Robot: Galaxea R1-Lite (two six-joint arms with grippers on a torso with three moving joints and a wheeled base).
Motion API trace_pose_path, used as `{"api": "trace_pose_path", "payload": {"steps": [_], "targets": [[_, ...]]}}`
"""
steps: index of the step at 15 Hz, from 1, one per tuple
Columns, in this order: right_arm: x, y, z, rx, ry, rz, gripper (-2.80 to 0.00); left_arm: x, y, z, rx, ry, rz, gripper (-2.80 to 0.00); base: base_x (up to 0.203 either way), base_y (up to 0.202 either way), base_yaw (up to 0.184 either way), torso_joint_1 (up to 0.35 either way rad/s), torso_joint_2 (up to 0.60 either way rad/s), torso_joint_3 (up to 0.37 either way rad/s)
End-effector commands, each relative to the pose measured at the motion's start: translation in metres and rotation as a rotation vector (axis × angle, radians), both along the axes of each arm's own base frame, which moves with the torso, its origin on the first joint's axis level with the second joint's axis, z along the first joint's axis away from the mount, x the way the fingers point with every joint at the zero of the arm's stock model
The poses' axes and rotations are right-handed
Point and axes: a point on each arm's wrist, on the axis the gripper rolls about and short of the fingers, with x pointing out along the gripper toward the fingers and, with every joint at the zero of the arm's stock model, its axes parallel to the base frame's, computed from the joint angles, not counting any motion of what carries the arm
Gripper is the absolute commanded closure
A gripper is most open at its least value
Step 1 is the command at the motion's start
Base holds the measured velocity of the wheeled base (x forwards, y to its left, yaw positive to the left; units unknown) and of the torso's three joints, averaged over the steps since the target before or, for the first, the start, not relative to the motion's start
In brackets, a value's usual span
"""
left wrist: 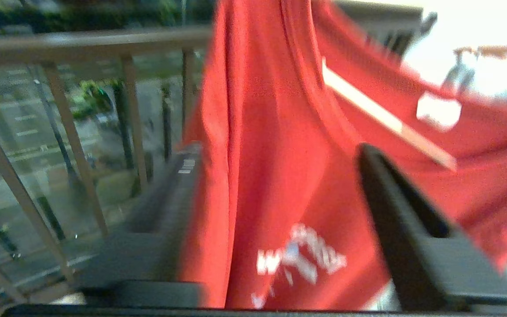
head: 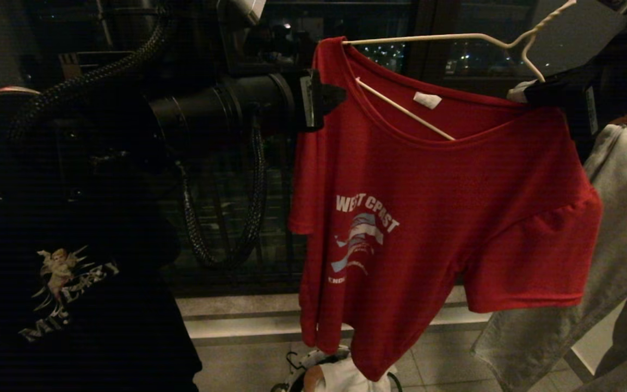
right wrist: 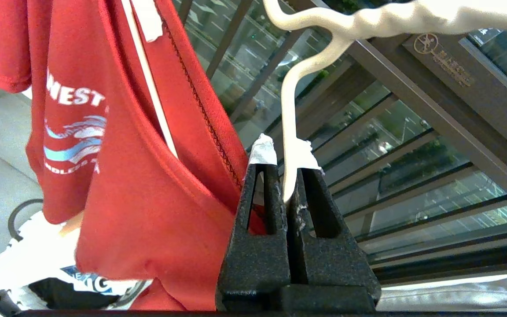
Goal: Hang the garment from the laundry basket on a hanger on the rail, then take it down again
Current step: Take the clothes off the clothes rack
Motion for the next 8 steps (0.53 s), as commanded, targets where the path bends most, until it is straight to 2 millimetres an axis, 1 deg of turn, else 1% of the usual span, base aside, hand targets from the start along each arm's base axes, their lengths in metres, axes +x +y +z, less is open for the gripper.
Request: {"api": "trace_pose_path", "payload": {"steps": [1, 5, 8], "targets": [[-0.002, -0.001, 0.001, -0.003, -0.007, 0.001, 0.0, 0.005, -0.004, 0.006, -0.026, -0.013, 0.025, 0.0, 0.0, 0.0, 0.0, 0.0, 0.0, 0.0], [-0.003, -0.001, 0.001, -0.004, -0.009, 0.003, 0.0, 0.017, -0.013, 0.017, -0.061, -0.041, 0.102, 0.0, 0.0, 0.0, 0.0, 0.0, 0.0, 0.0], [-0.003, -0.001, 0.001, -0.004, -0.009, 0.003, 0.0, 0.018, -0.018, 0.018, -0.058, -0.044, 0.095, 0.0, 0.0, 0.0, 0.0, 0.0, 0.0, 0.0]]}}
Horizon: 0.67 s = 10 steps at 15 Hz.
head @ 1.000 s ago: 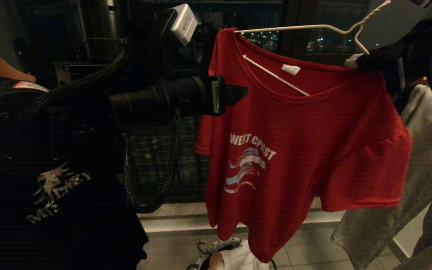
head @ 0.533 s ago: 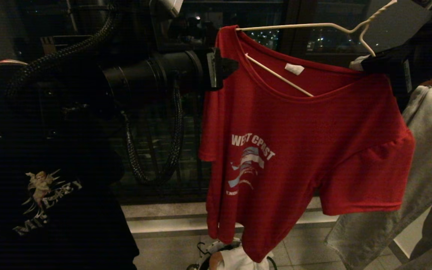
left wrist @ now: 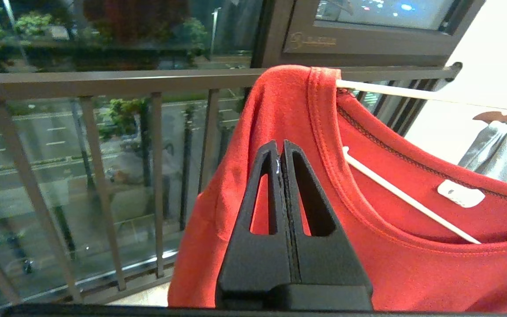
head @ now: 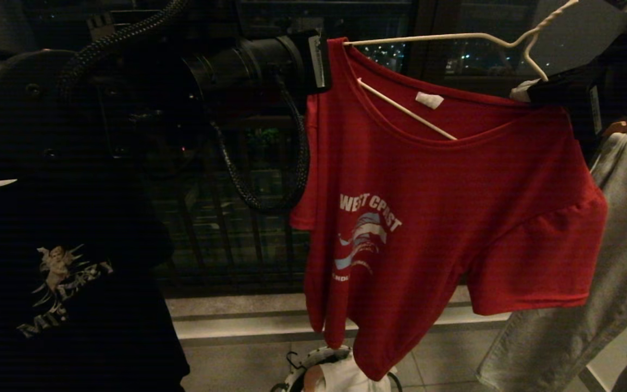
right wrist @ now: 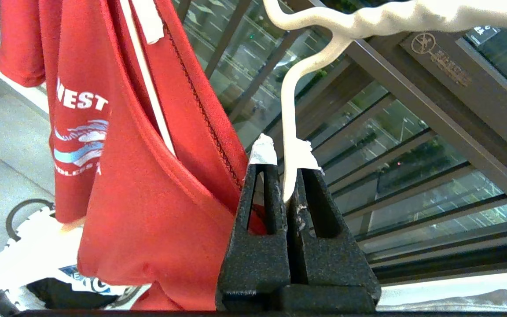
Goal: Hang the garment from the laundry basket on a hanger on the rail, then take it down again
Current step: Take the clothes off the clothes rack
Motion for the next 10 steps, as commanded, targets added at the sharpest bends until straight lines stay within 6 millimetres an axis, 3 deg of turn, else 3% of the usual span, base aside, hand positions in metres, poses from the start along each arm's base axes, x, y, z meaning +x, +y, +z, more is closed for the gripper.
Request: {"api": "trace_pose_path", "payload": {"steps": [1, 3, 4, 10], "targets": [[0.0, 0.0, 0.0, -0.003, 0.001, 0.004, 0.0, 0.005, -0.009, -0.005, 0.008, 0.008, -0.011, 0.0, 0.0, 0.0, 0.0, 0.0, 0.0, 0.0], [0.0, 0.0, 0.0, -0.003, 0.001, 0.004, 0.0, 0.009, -0.014, -0.005, 0.004, 0.001, -0.013, 0.0, 0.0, 0.0, 0.0, 0.0, 0.0, 0.0], [0.0, 0.0, -0.001, -0.004, 0.003, 0.003, 0.0, 0.01, -0.014, -0.004, 0.001, -0.003, -0.017, -2.8, 0.0, 0.0, 0.0, 0.0, 0.0, 0.0], [0.0, 0.0, -0.001, -0.004, 0.001, 0.004, 0.0, 0.023, -0.022, -0.006, -0.003, -0.01, -0.004, -2.8, 0.0, 0.0, 0.0, 0.0, 0.0, 0.0]]}}
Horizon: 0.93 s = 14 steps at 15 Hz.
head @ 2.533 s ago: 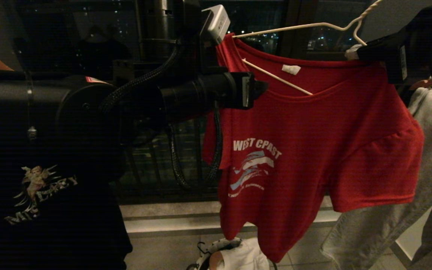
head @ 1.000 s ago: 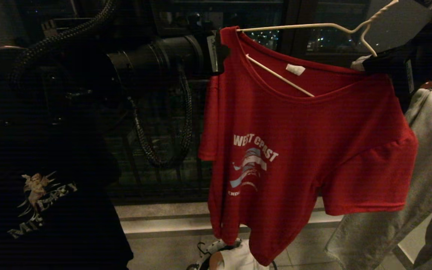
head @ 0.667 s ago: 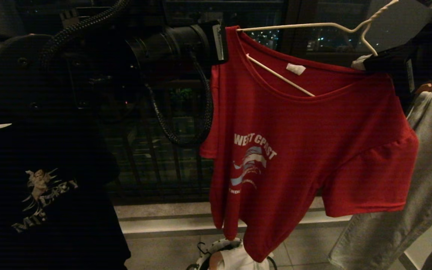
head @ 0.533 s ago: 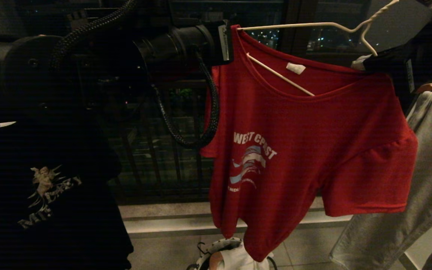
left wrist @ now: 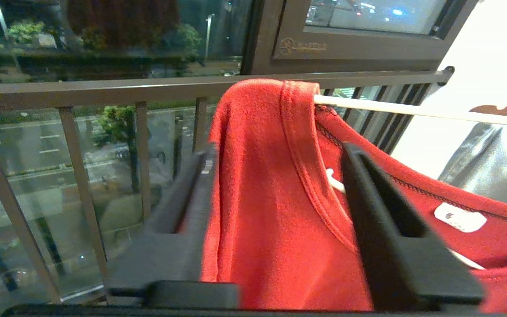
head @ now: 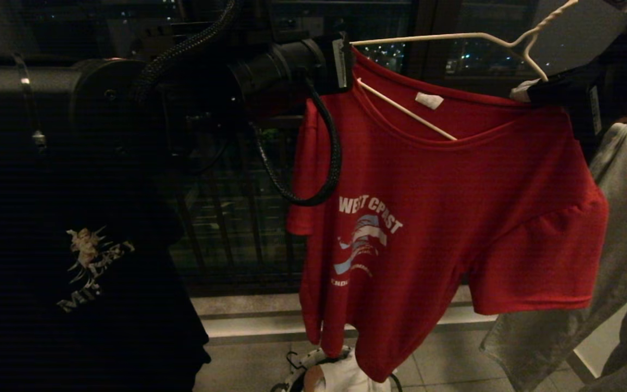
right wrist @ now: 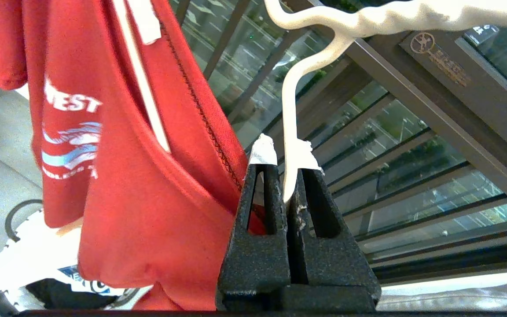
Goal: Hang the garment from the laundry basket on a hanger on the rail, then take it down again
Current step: Take the clothes off the clothes rack
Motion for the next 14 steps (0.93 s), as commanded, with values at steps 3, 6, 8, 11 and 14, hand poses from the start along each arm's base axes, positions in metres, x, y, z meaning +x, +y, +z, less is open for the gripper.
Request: {"api": "trace_pose_path", "payload": {"steps": [3, 6, 8, 11, 14], "targets": [[0.0, 0.0, 0.0, -0.005, 0.001, 0.002, 0.0, 0.015, -0.006, -0.006, 0.019, -0.012, 0.041, -2.8, 0.0, 0.0, 0.0, 0.0, 0.0, 0.0], [0.0, 0.0, 0.0, -0.006, 0.0, 0.003, 0.0, 0.023, -0.01, -0.009, 0.018, -0.01, 0.085, -2.8, 0.0, 0.0, 0.0, 0.0, 0.0, 0.0], [0.001, 0.0, 0.0, -0.006, 0.001, 0.003, 0.0, 0.027, -0.008, -0.01, 0.016, -0.011, 0.11, -2.8, 0.0, 0.0, 0.0, 0.0, 0.0, 0.0], [0.001, 0.0, -0.001, -0.007, 0.002, 0.003, 0.0, 0.028, -0.004, -0.008, -0.004, -0.03, 0.122, -2.8, 0.0, 0.0, 0.0, 0.0, 0.0, 0.0], [0.003, 0.001, -0.001, -0.006, 0.004, 0.002, 0.0, 0.029, 0.0, -0.007, -0.006, -0.027, 0.149, -2.8, 0.0, 0.0, 0.0, 0.0, 0.0, 0.0]]}}
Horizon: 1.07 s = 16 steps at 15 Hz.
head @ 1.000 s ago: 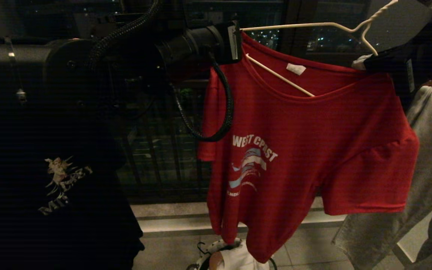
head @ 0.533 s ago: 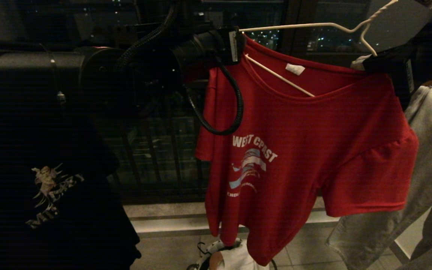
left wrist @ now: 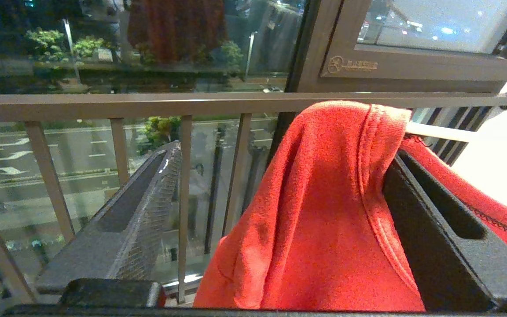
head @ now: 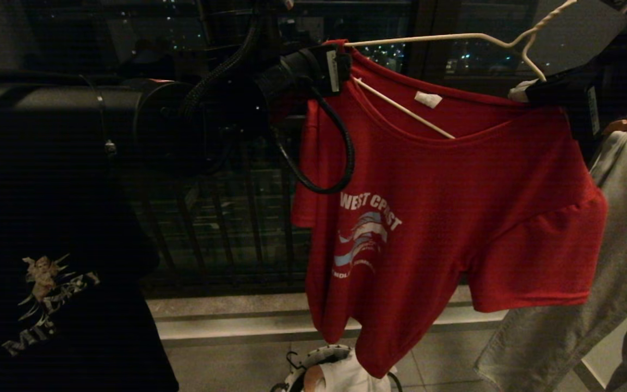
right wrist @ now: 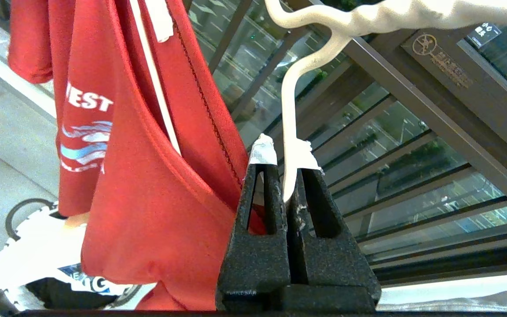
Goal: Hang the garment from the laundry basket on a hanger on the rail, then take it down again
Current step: Take the clothes off the clothes rack
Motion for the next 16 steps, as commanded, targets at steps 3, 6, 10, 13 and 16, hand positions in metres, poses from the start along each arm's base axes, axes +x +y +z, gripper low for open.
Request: {"api": "trace_pose_path", "payload": {"steps": [3, 6, 10, 13, 16], "targets": [[0.0018, 0.0007, -0.0006, -0.003, 0.002, 0.001, 0.0, -0.0019, 0.0045, 0.0012, -0.003, 0.002, 0.012, -2.8, 0.0, 0.0, 0.0, 0.0, 0.0, 0.0], [0.002, 0.0008, -0.0006, -0.003, 0.002, 0.002, 0.0, -0.0034, 0.0062, 0.0037, -0.01, -0.001, 0.028, -2.8, 0.0, 0.0, 0.0, 0.0, 0.0, 0.0], [0.0021, 0.0007, -0.0006, -0.003, 0.002, 0.001, 0.0, -0.0046, 0.0072, 0.0053, -0.013, -0.005, 0.028, 0.0, 0.0, 0.0, 0.0, 0.0, 0.0, 0.0], [0.002, 0.0007, -0.0006, -0.003, 0.002, 0.001, 0.0, -0.0048, 0.0074, 0.0059, -0.013, -0.007, 0.027, 0.0, 0.0, 0.0, 0.0, 0.0, 0.0, 0.0], [0.0026, 0.0009, -0.0009, -0.005, 0.003, 0.001, 0.0, -0.0045, 0.0071, 0.0058, -0.013, -0.007, 0.027, 0.0, 0.0, 0.0, 0.0, 0.0, 0.0, 0.0]]}}
